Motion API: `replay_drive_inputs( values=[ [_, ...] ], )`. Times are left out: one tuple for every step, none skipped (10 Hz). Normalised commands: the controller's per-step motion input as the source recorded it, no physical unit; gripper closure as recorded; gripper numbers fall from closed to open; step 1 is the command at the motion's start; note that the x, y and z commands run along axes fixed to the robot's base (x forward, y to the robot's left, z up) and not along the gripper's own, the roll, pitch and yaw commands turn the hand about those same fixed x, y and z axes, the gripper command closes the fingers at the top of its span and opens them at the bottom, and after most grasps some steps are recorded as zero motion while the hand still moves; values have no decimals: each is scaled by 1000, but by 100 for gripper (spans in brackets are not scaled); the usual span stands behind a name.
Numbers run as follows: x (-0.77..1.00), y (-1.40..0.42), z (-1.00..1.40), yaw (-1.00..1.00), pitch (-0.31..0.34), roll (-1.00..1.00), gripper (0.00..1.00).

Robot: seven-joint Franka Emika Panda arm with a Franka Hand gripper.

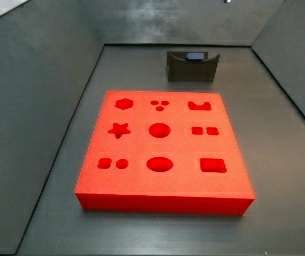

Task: Pick up the square-circle object. Move up. Rotate the square-circle object. Place the square-circle object on the fixture. Regrasp the square-circle object. Move to above the board. Insert the square-circle object.
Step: Regrasp the square-circle object.

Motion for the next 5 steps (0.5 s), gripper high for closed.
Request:
replay_drive_inputs(
  values=[
    [-30, -17, 8, 15, 2, 1000, 0],
    [-25, -19, 4, 17, -3, 1000, 0],
    [-20, -18, 9, 18, -8, 1000, 0],
    [-21, -16, 7, 19, -9, 1000, 0],
    [-22, -15, 5, 21, -7, 1000, 0]
  ],
)
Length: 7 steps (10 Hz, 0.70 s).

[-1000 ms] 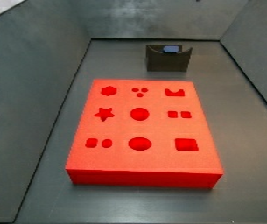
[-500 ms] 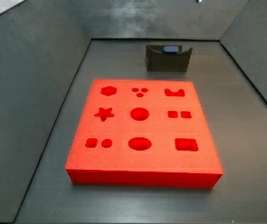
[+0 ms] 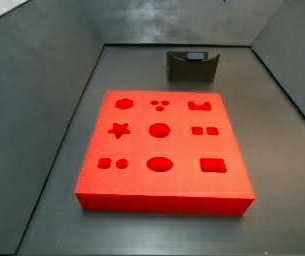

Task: Pick up the square-circle object. Move up. Rotate the square-circle object. Place the square-circle object on the fixture. Regrasp the square-circle object. Move to above the board. Insert the square-circle object.
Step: Regrasp the square-circle object.

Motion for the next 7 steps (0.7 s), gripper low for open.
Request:
replay_drive_inputs(
  values=[
    [-12, -19, 9, 22, -4, 1000, 0],
    [-2, -21, 6, 23, 1, 1000, 0],
    [17, -21, 2, 26, 11, 1000, 0],
    [27, -19, -4, 29, 20, 1000, 0],
    [38, -26, -4, 32, 32, 1000, 0],
    [57, -28, -6, 40, 53, 1000, 0],
    [73, -29, -11, 48, 74, 1000, 0]
  ],
)
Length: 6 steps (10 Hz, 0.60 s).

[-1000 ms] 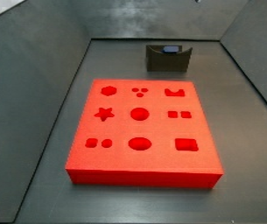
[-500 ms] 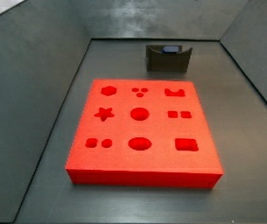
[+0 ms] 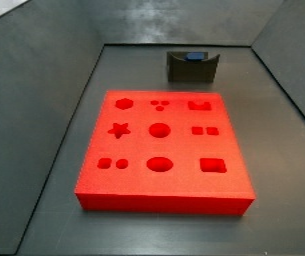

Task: Pick up the square-circle object. Move up. Rotate the square-circle object. Place the square-circle object on the fixture. Regrasp the square-circle object. Move to above the board. Insert the square-circle object.
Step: Regrasp the square-circle object.

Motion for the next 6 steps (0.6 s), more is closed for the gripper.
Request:
replay_drive_inputs(
  values=[
    [84, -36, -9, 67, 114, 1000, 0],
    [87, -37, -9, 90, 143, 976, 0],
    [88, -37, -12, 102, 142, 844, 0],
    [89, -38, -13, 134, 128, 511, 0],
    [87, -42, -17, 147, 119, 381, 0],
    [33, 79, -1000, 204, 106, 146, 0]
  ],
)
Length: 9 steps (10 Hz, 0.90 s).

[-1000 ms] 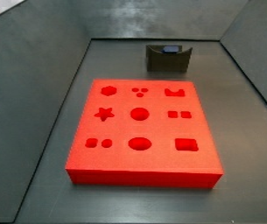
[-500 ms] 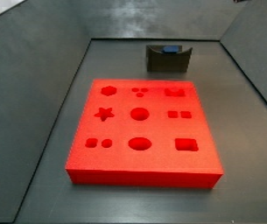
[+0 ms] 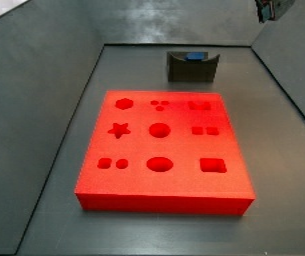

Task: Pick up the square-circle object. Move up. Rotate the square-circle object. Place the square-circle object on the fixture. Regrasp the square-circle object. Move to above the board. Insert the square-circle object.
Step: Regrasp the square-circle object.

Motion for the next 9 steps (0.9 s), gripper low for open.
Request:
replay_drive_inputs(
  values=[
    [31, 79, -1000, 209, 85, 123, 0],
    [47, 70, -1000, 204, 24, 108, 0],
    [57, 66, -1000, 190, -20, 97, 0],
    [66, 64, -1000, 161, -74, 83, 0],
    [73, 61, -1000, 132, -106, 75, 0],
    [84, 56, -1000, 85, -134, 75, 0],
    [89, 52, -1000, 61, -134, 76, 0],
    [105, 43, -1000, 4, -121, 76, 0],
    [112, 37, -1000, -14, -116, 77, 0]
  ],
)
